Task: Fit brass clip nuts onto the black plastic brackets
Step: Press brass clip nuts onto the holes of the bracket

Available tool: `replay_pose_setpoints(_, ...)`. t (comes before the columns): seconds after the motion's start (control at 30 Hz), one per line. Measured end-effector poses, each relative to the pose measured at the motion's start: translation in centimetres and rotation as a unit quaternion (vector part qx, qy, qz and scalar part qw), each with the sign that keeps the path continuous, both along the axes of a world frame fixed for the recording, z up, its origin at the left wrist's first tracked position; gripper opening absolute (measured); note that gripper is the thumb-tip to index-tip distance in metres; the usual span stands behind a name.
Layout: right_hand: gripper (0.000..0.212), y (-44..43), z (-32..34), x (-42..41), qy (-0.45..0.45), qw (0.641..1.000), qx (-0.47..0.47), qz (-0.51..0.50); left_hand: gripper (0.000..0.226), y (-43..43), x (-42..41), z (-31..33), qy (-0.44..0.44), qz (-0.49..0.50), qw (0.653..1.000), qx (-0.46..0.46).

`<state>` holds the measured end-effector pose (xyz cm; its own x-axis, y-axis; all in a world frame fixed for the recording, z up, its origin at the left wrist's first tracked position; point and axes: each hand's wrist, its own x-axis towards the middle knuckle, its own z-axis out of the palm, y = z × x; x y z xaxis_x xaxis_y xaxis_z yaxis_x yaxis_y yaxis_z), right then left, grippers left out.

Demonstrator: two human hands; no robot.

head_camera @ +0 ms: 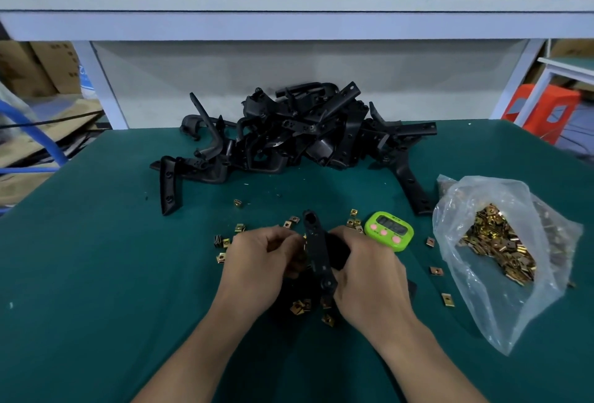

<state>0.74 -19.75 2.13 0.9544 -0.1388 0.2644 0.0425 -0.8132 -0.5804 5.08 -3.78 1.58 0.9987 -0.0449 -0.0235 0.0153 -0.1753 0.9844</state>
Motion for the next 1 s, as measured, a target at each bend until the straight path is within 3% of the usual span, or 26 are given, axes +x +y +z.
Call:
replay_pose_setpoints(0.23, 0.025, -0.1, -0.1, 0.1, 0.000, 1.000, -0.008, 0.002, 0.010, 0.1, -0.1, 0.6, 0.028, 0.056, 0.996, -0.064)
replay_pose_setpoints(0.4, 0.027, 0.0, -0.2, 0.1, 0.003, 1.000, -0.012, 0.008, 0.028, 0.5, -0.5, 1.3, -0.065, 0.099, 0.988, 0.096)
replay_pose_setpoints(0.67, 0.029, 0.0, -0.7, 0.5, 0.004, 1.000, -0.018, 0.006, 0.026, 0.6, -0.8, 1.4, -0.074, 0.074, 0.988, 0.118)
replay_pose_setpoints(0.8, 0.030, -0.1, -0.7, 0.6, 0.009, 1.000, -0.018, 0.009, 0.035, 0.6, -1.0, 1.4, -0.103, 0.066, 0.977, 0.177)
replay_pose_setpoints(0.9, 0.028, -0.3, -0.6, 0.7, 0.008, 1.000, -0.014, 0.009, 0.043, 1.3, -1.2, 1.3, -0.147, 0.012, 0.941, 0.304)
replay_pose_setpoints(1.0, 0.027, -0.2, -0.6, 0.6, 0.007, 1.000, -0.012, 0.011, 0.039, 1.3, -1.7, 2.0, -0.236, -0.083, 0.852, 0.460)
